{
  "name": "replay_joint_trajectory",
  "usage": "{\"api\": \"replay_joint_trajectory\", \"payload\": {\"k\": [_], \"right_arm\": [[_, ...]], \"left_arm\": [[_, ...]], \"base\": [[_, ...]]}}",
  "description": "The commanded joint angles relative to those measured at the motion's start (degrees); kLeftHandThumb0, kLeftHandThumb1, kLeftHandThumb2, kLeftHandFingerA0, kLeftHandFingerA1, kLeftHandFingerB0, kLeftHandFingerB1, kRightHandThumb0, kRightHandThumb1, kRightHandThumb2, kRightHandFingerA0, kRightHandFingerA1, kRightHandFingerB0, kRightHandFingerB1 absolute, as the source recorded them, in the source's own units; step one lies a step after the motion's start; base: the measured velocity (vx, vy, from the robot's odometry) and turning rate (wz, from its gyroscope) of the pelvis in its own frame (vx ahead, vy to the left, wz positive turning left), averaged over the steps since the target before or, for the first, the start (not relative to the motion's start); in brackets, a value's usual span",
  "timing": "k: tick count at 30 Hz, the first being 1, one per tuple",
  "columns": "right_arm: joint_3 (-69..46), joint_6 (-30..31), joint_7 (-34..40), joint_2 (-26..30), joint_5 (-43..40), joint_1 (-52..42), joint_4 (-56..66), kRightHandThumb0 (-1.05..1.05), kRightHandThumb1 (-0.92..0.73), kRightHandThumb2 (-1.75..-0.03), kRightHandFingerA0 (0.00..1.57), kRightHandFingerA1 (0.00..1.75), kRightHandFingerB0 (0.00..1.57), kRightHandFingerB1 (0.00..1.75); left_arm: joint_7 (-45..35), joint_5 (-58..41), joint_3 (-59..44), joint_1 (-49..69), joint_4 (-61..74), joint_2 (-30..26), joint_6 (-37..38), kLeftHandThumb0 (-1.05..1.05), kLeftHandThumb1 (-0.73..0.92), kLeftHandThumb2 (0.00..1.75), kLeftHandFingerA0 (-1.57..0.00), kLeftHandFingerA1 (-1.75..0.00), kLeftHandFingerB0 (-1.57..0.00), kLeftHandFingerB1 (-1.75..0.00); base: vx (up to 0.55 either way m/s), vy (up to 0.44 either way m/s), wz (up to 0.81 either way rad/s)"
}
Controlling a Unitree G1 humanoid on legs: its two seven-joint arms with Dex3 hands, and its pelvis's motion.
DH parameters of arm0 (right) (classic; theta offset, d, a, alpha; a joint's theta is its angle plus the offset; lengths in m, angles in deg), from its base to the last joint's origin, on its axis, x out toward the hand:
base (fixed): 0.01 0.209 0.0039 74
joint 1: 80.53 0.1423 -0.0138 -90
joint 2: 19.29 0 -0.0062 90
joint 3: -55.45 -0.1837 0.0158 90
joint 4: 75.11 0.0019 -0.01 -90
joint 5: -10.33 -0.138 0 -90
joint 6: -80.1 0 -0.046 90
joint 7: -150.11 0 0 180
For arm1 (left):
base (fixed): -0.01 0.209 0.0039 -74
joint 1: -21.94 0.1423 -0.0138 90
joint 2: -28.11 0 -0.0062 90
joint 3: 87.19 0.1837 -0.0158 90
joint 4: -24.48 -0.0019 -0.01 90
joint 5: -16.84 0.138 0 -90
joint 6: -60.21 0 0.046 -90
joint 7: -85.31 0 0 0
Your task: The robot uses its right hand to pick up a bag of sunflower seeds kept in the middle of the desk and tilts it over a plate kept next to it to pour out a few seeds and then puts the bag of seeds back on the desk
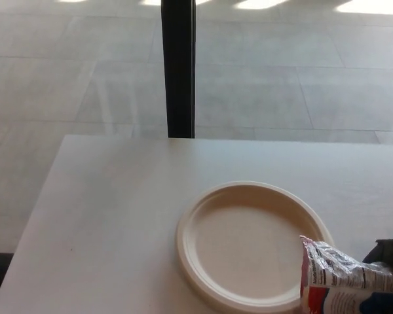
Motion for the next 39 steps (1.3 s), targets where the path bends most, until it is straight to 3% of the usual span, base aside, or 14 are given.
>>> {"api": "replay_joint_trajectory", "payload": {"k": [1,8,9,10,12,14,15,20,25,31,34,36,37,39], "right_arm": [[-0.7,-2.8,4.9,-1.5,1.6,-2.7,-3.5,-0.26,0.06,-1.45,1.35,1.43,1.32,1.3],[-2.8,-2.3,3.3,-2.9,-0.9,-1.9,-3.8,-0.27,0.08,-1.47,1.39,1.44,1.37,1.28],[-3.2,-2.8,3.6,-3.1,-1.1,-1.9,-3.9,-0.2,0.11,-1.58,1.38,1.41,1.35,1.25],[-3.5,-3.3,4.0,-3.3,-1.1,-1.9,-4.1,-0.26,0.16,-1.54,1.46,1.47,1.4,1.27],[-3.9,-3.9,4.4,-3.5,-1.1,-2.2,-4.4,-0.26,0.16,-1.54,1.46,1.47,1.4,1.27],[-5.1,-3.0,4.0,-4.4,-2.0,-2.0,-4.1,-0.28,0.23,-1.65,1.46,1.52,1.43,1.28],[-5.6,-2.7,3.8,-4.4,-2.1,-1.6,-3.9,-0.23,0.26,-1.67,1.48,1.52,1.47,1.25],[-6.5,-2.7,2.5,-4.0,-2.1,-0.2,-4.4,-0.28,0.23,-1.63,1.49,1.49,1.43,1.3],[-8.0,0.2,-2.8,-1.8,-3.6,3.5,-1.5,-0.1,0.12,-1.56,1.4,1.42,1.33,1.25],[-7.0,4.1,-5.7,-1.1,-1.2,7.5,1.1,-0.38,-0.01,-1.39,1.43,1.42,1.35,1.29],[-7.0,3.7,-5.6,-1.7,-1.5,8.3,1.7,-0.36,-0.01,-1.37,1.43,1.43,1.34,1.32],[-7.1,3.7,-5.9,-2.2,-1.9,8.7,1.6,-0.36,-0.01,-1.37,1.43,1.43,1.34,1.32],[-7.2,1.7,-5.7,-3.0,-3.1,9.2,0.4,-0.37,0.13,-1.53,1.47,1.47,1.38,1.34],[-7.1,1.7,-5.7,-3.5,-3.1,9.6,0.4,-0.41,0.19,-1.62,1.5,1.46,1.44,1.27]], "left_arm": [[-0.8,-0.2,0.1,0.7,-0.2,-0.7,0.9,-1.05,0.76,0.69,-0.58,-1.17,-0.46,-1.04],[0.4,0.7,1.3,1.2,-0.3,-0.7,1.6,-1.05,0.78,0.66,-0.62,-1.16,-0.53,-1.06],[0.5,0.6,1.3,1.1,-0.4,-0.7,1.4,-1.05,0.8,0.67,-0.61,-1.14,-0.51,-1.05],[0.5,0.5,1.3,1.1,-0.4,-0.7,1.3,-1.05,0.79,0.67,-0.61,-1.14,-0.51,-1.05],[0.4,0.4,1.3,1.1,-0.4,-0.8,1.1,-1.05,0.79,0.67,-0.61,-1.14,-0.51,-1.05],[-0.2,-0.2,0.9,1.2,-0.4,-0.7,0.9,-1.05,0.78,0.67,-0.59,-1.14,-0.49,-1.04],[-0.2,-0.1,1.0,1.0,-0.5,-0.6,0.9,-0.72,0.71,0.61,-0.64,-0.63,-0.61,-0.45],[0.0,-0.2,0.8,0.9,-0.6,-0.8,0.6,-0.73,0.72,0.62,-0.64,-0.62,-0.61,-0.45],[-0.1,-0.2,0.8,0.9,-0.8,-1.1,0.3,-0.73,0.72,0.62,-0.63,-0.6,-0.62,-0.45],[-0.2,0.1,0.7,1.4,-0.9,-1.0,0.5,-0.74,0.73,0.62,-0.64,-0.62,-0.63,-0.46],[-0.2,0.0,0.7,1.5,-0.9,-1.1,0.4,-0.73,0.74,0.62,-0.64,-0.62,-0.64,-0.47],[-0.4,-0.1,0.6,1.6,-0.9,-1.2,0.3,-0.73,0.74,0.62,-0.64,-0.62,-0.64,-0.47],[-0.6,0.2,0.9,1.9,-0.8,-1.2,0.7,-0.75,0.74,0.62,-0.62,-0.63,-0.64,-0.47],[-0.1,0.7,1.5,2.1,-0.8,-1.5,0.5,-0.75,0.75,0.63,-0.63,-0.6,-0.67,-0.46]], "base": [[0.0,0.0,0.0],[0.0,0.0,0.0],[0.0,0.0,0.0],[0.0,0.0,0.0],[0.0,0.0,0.0],[0.0,0.0,0.0],[0.0,0.0,0.0],[0.0,0.0,0.0],[0.0,0.0,0.0],[0.0,0.0,0.0],[0.0,0.0,0.0],[0.0,0.0,0.0],[0.0,0.0,0.0],[0.0,0.0,0.0]]}}
